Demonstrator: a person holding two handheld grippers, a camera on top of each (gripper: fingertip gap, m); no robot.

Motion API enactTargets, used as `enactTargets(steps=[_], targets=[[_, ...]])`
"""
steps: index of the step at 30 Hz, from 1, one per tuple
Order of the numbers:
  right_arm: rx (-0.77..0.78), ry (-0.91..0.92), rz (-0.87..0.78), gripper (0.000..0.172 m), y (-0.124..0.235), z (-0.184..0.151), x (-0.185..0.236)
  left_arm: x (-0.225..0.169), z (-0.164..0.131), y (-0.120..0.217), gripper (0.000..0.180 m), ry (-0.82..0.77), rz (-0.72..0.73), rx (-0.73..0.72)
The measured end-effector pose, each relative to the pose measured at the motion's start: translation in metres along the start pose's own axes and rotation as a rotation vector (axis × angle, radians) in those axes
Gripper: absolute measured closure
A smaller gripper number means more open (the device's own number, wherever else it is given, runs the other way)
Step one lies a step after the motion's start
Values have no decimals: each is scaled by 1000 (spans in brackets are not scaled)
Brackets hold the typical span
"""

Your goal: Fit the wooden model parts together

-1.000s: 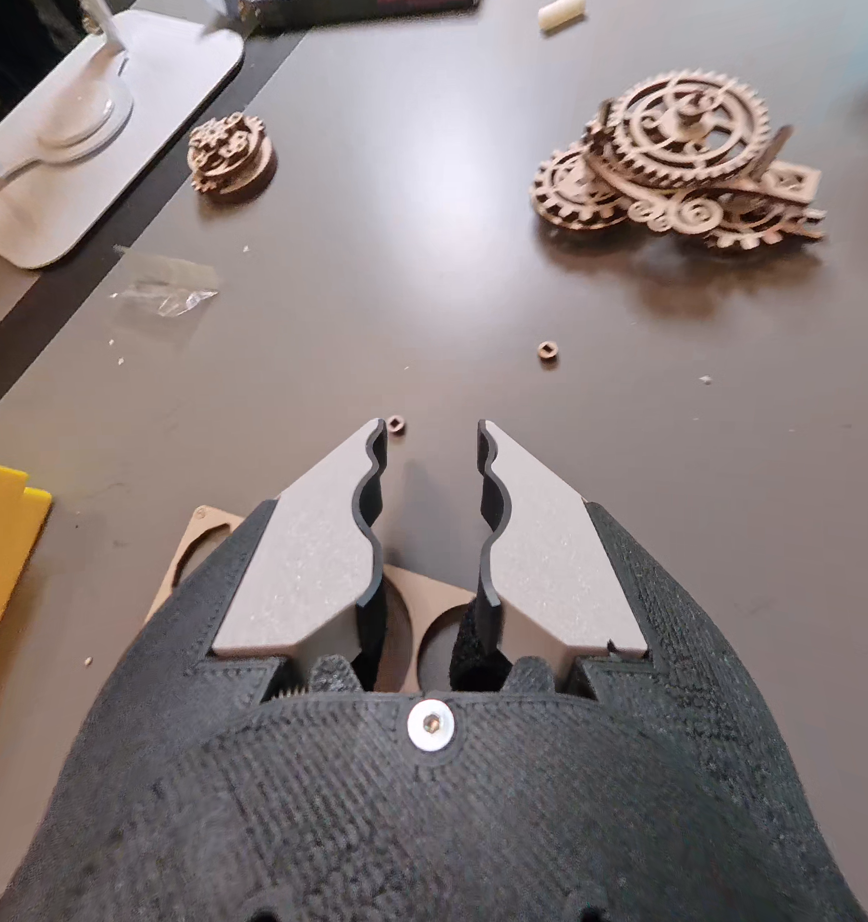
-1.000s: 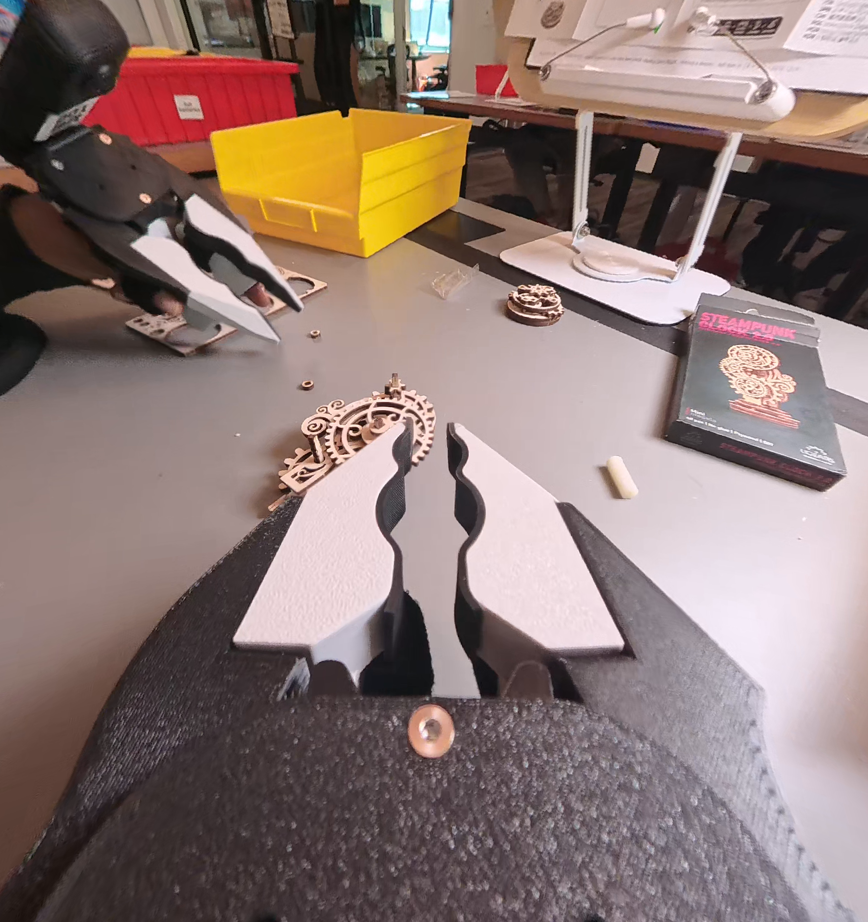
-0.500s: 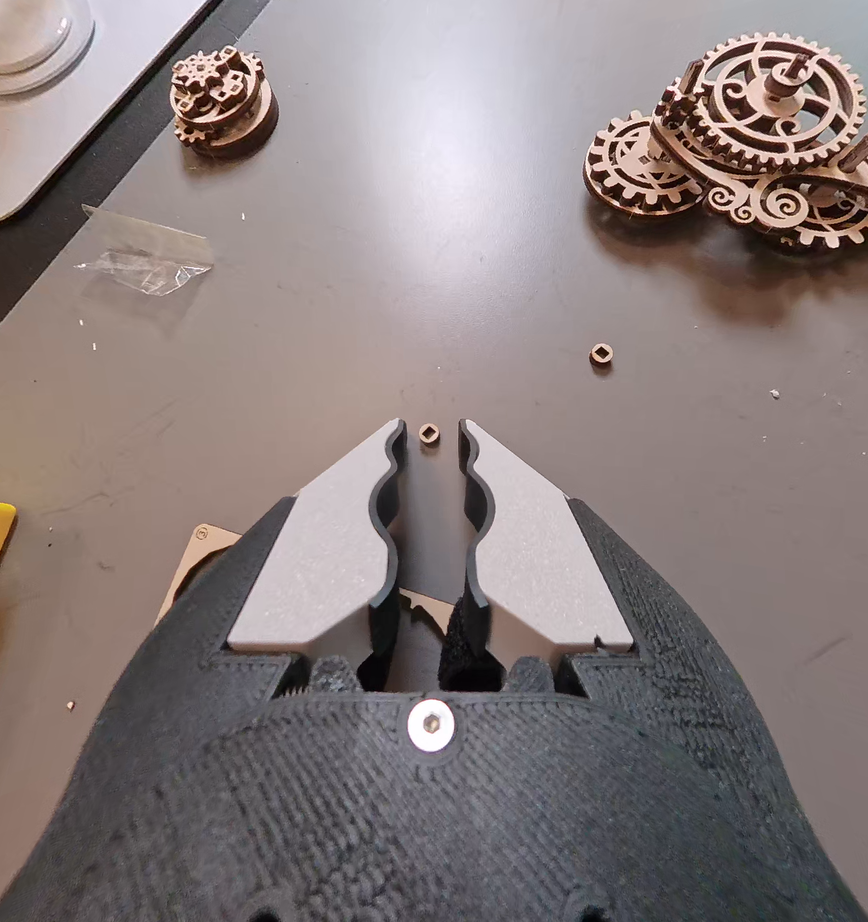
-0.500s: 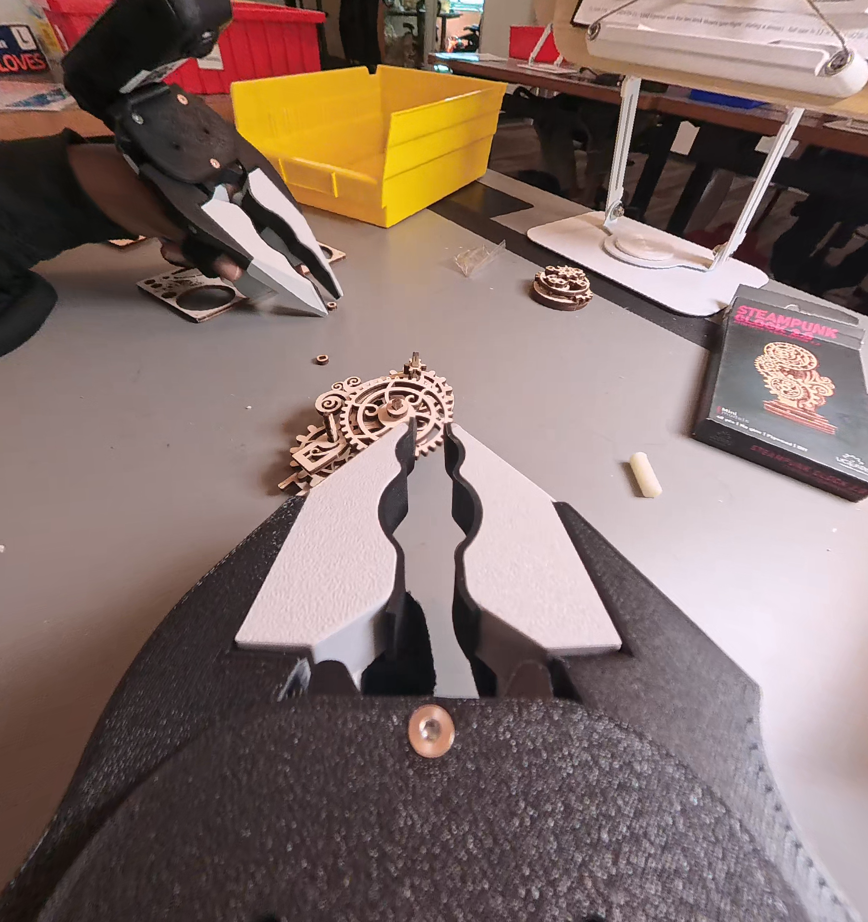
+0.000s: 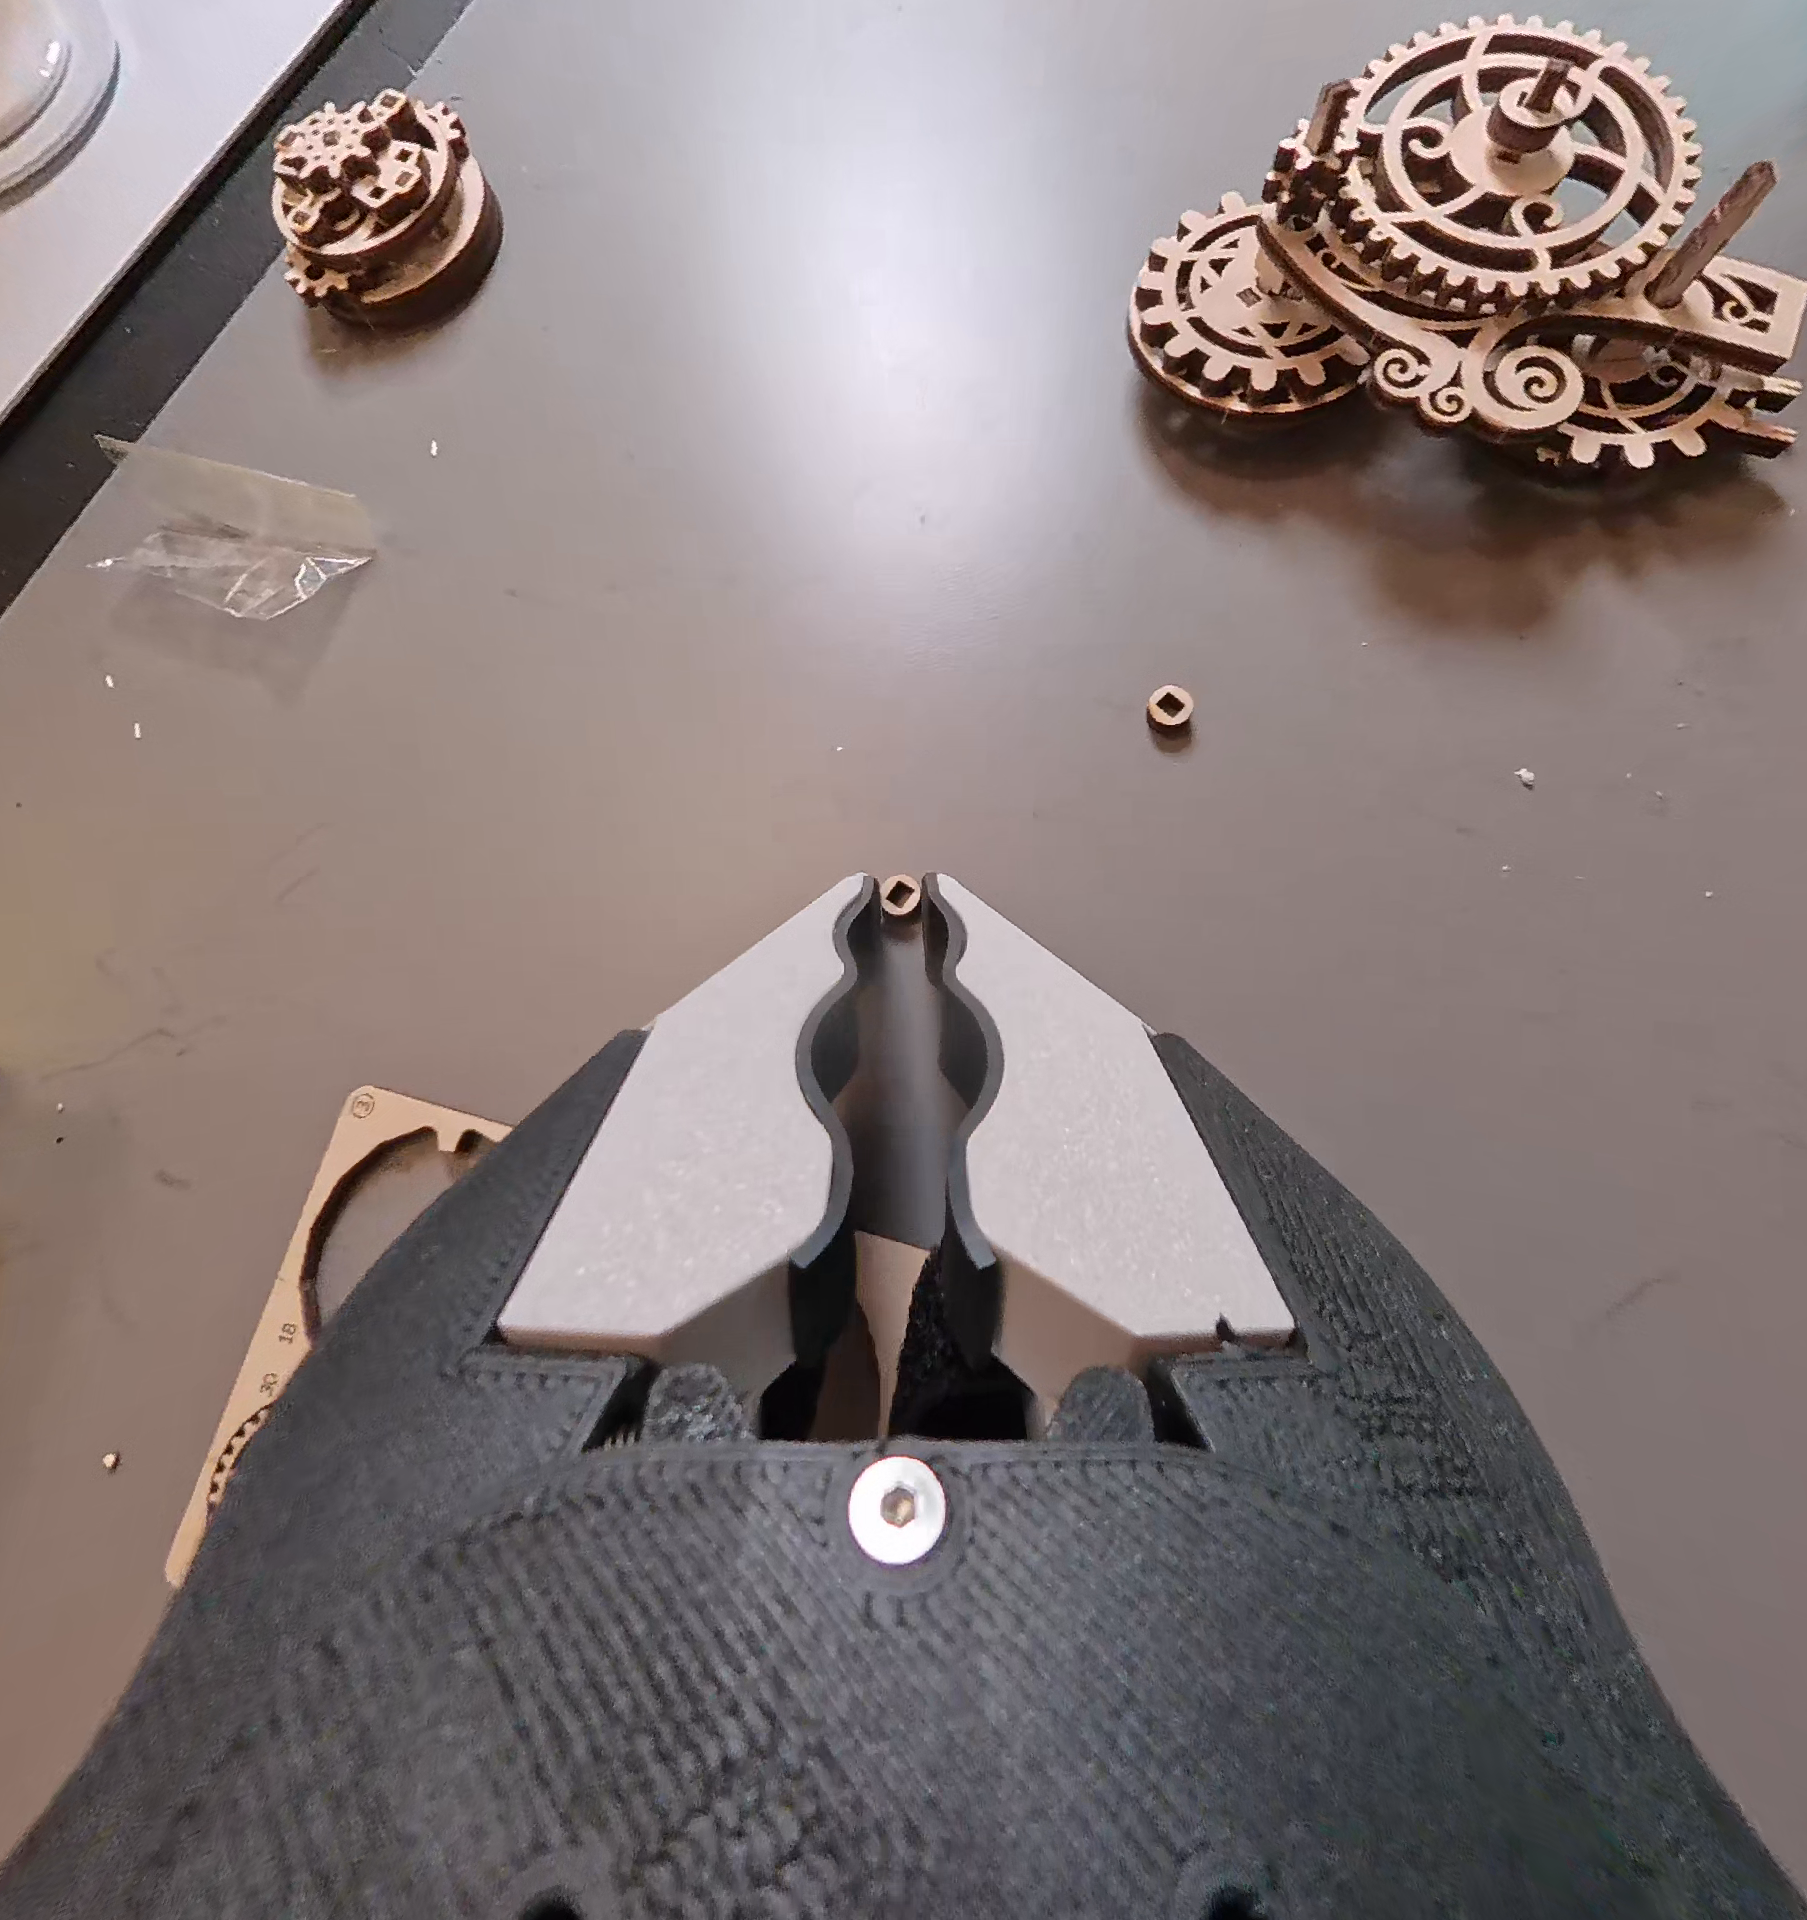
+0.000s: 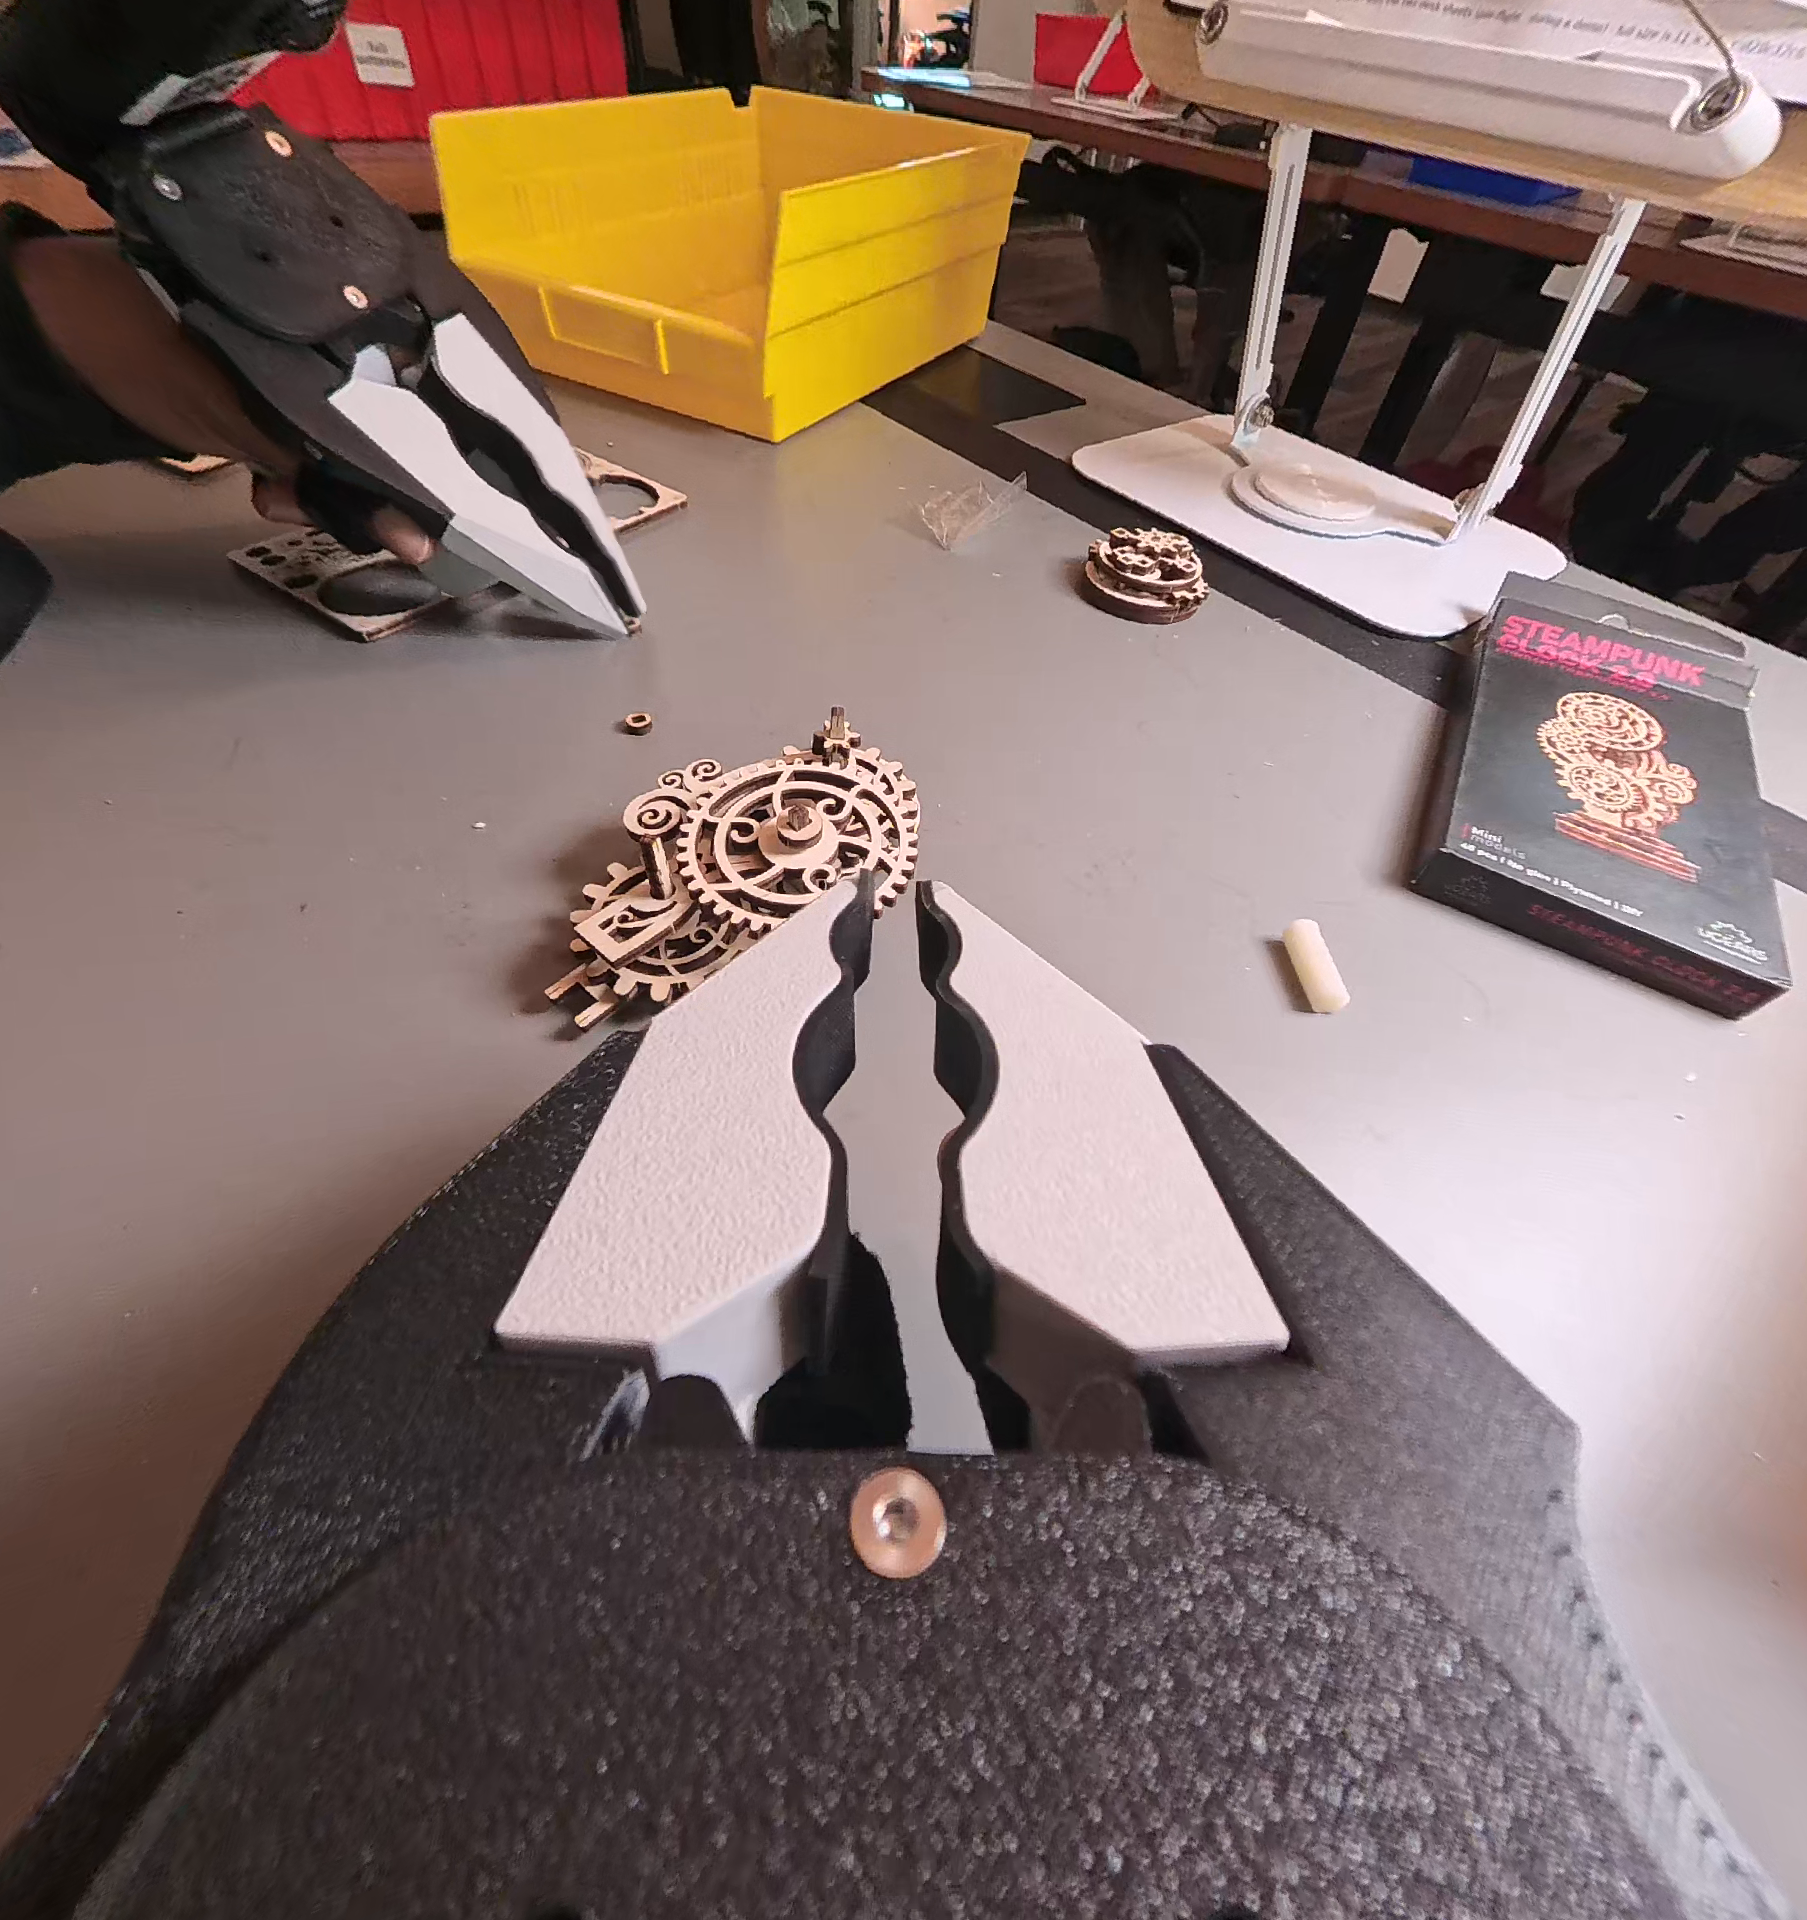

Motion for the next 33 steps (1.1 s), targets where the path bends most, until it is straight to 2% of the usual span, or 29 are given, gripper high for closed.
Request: enactTargets(steps=[1,13,18,24,33], targets=[[1,1,-1,165,0,0,0,-3,0,0,174,-9,-4,2],[49,24,-11,164,-3,-3,1,-52,7,-8,174,-94,-127,-10],[144,59,-6,153,-8,-7,6,-64,9,-12,174,-120,-157,-14],[229,36,96,128,-17,-6,20,-71,10,-14,173,-130,-165,-25],[305,15,122,123,-16,-11,24,-60,13,-3,155,-74,-175,-79]])
Point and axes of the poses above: each gripper's, where its closed fingertips meet, y back along the fingers, z out of its top, x = y × z across the jaws, the point moved 9 cm from there along y, back along the fingers, and after that the axes turned 11 degrees about y, right-handed, at the moved point
